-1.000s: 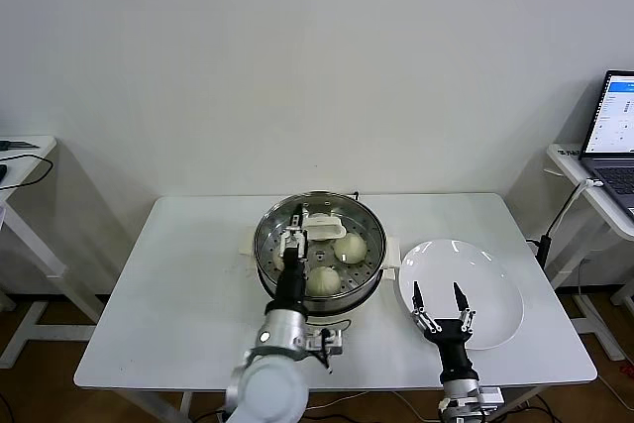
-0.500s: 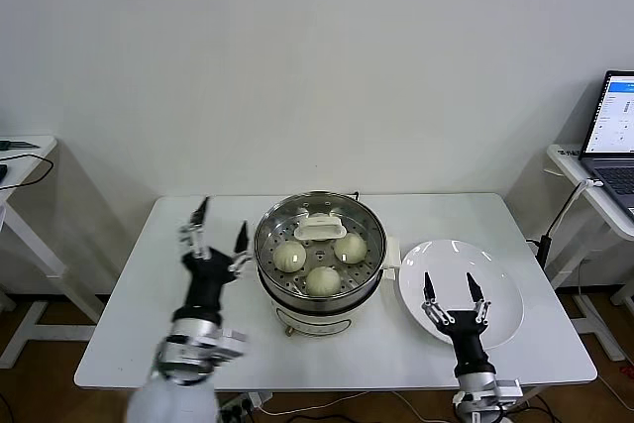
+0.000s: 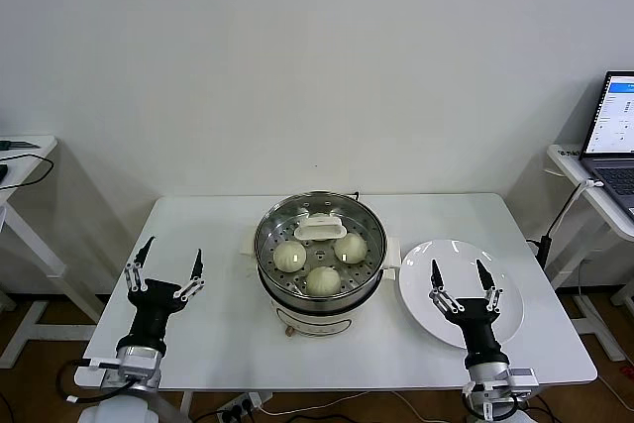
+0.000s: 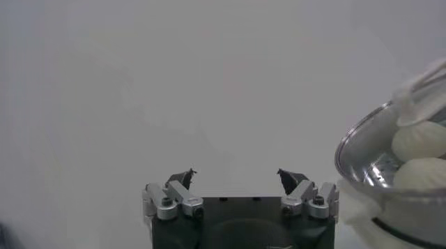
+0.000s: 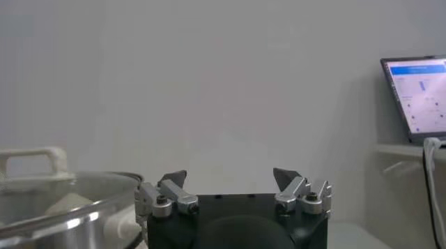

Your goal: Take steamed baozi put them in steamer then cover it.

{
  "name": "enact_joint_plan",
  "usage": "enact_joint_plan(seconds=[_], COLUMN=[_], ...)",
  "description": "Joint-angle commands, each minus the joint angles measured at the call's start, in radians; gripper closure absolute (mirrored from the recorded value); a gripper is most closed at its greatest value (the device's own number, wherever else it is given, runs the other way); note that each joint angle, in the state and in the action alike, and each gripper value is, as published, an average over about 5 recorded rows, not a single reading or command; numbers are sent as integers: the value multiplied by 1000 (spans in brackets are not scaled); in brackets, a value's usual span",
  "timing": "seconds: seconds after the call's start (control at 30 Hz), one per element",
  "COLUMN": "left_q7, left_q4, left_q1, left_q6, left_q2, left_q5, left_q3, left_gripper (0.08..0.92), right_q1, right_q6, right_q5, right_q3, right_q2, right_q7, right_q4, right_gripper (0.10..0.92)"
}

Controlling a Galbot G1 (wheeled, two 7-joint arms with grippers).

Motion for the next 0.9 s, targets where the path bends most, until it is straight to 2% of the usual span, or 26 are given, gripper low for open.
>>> enact_joint_plan(seconds=[0.03, 0.9], left_q7=[22, 20], left_q4=[30, 43], left_q1=[65, 69], left_q6=[-102, -116], left_q2=[-26, -31], left_q5=[-156, -148], left_q3=[-91, -68], left_gripper=[177, 177], right_q1=[-5, -29], right_q6=[-48, -54], right_q5=[-15, -68], right_q3=[11, 6], right_q2=[-1, 13], right_q7=[6, 24], right_q4=[46, 63], right_gripper=[203, 203])
